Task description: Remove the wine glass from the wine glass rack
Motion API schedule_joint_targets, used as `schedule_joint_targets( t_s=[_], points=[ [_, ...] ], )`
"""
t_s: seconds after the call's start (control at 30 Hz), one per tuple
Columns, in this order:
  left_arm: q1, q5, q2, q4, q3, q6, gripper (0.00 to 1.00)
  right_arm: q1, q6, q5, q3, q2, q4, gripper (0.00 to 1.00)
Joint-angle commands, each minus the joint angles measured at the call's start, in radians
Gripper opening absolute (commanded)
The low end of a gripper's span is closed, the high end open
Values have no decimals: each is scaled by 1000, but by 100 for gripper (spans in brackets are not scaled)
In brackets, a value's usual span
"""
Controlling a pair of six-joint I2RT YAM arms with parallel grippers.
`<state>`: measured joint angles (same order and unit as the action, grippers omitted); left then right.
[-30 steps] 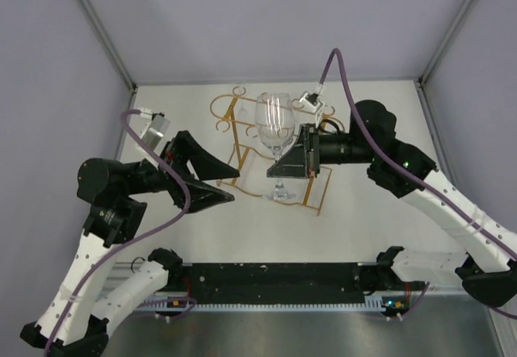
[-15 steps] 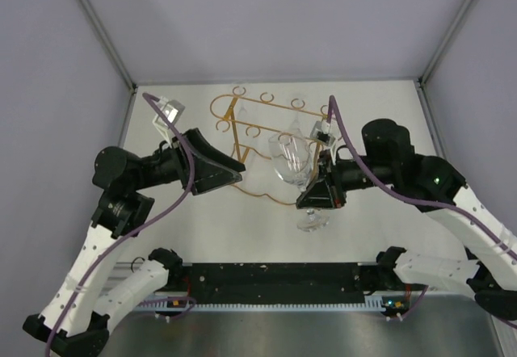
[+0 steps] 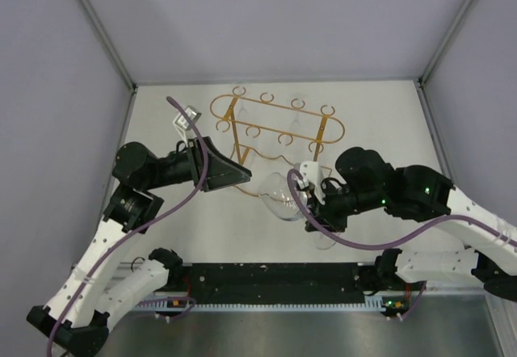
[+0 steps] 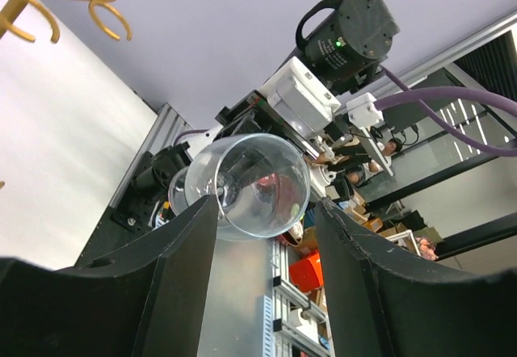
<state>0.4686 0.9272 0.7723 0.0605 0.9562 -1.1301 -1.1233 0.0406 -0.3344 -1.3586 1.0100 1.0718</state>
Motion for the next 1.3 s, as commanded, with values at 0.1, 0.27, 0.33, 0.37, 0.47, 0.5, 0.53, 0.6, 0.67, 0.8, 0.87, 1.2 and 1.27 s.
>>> schedule_joint_targets(
  t_s=[0.1, 0.27, 0.33, 0.37, 0.47, 0.5, 0.53, 0.6, 0.67, 0.8, 0.87, 1.2, 1.27],
  points=[
    [7, 32, -33, -56, -39, 65, 57, -15, 87, 100, -77, -5, -23, 0],
    [5, 35, -48, -111, -76, 87, 57, -26, 99, 110, -106, 15, -1, 0],
    [7, 32, -48, -108, -88, 85, 57, -29, 105, 112, -119, 28, 8, 0],
    [7, 32, -50, -97, -96, 81, 57, -29, 110, 115, -122, 35, 8, 0],
    [8, 38, -41, -80, -103, 72, 56, -30, 120, 112, -131, 50, 11, 0],
    [8, 38, -41, -80, -102, 73, 57, -30, 123, 110, -137, 53, 14, 0],
    [8, 39, -39, -80, -99, 75, 57, -32, 127, 109, -140, 58, 16, 0],
    [8, 39, -33, -82, -97, 75, 56, -30, 131, 110, -145, 68, 23, 0],
    [7, 42, -31, -83, -97, 75, 56, -32, 134, 113, -151, 76, 36, 0],
    [7, 39, -30, -82, -96, 76, 56, -33, 137, 121, -155, 78, 46, 0],
    [7, 38, -27, -85, -96, 78, 56, -38, 139, 129, -163, 85, 53, 0],
    [21, 28, 4, -68, -126, 90, 56, -53, 159, 144, -218, 151, 94, 0],
    [21, 28, 2, -70, -131, 90, 56, -59, 160, 158, -224, 165, 105, 0]
  ],
)
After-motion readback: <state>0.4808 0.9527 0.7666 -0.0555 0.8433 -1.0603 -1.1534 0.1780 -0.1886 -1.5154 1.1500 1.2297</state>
